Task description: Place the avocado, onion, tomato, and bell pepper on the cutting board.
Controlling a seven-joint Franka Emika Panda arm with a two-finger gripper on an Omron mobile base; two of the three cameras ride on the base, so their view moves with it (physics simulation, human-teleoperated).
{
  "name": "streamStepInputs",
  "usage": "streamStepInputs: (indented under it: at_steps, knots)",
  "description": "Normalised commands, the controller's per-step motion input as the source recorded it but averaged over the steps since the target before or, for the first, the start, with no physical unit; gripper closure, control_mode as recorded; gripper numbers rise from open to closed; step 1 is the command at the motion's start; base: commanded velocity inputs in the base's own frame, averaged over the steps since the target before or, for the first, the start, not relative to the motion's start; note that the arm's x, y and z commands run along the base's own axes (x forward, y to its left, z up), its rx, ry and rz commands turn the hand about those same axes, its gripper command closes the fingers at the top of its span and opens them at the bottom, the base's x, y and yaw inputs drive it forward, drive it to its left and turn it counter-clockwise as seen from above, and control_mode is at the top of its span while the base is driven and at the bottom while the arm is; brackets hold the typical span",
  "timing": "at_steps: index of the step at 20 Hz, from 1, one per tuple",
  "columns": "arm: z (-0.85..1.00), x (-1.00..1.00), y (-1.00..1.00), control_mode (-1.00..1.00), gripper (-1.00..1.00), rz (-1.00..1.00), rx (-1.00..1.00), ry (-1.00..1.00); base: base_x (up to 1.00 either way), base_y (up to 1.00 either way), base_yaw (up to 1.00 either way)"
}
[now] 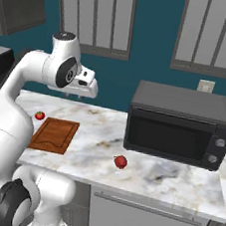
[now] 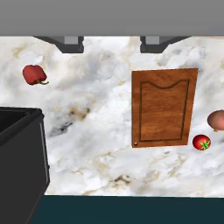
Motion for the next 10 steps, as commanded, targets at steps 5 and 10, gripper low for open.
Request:
streamStepInputs:
  at_steps: [5,10]
  knots:
    - [0.00,-0.09,0.00,-1.00,-1.00,0.00,0.00,0.00,0.00,0.00,0.00]
    - [-0.01,-0.24,-0.16,-1.00,-1.00,0.00,0.03,0.00,0.00,0.00,0.00]
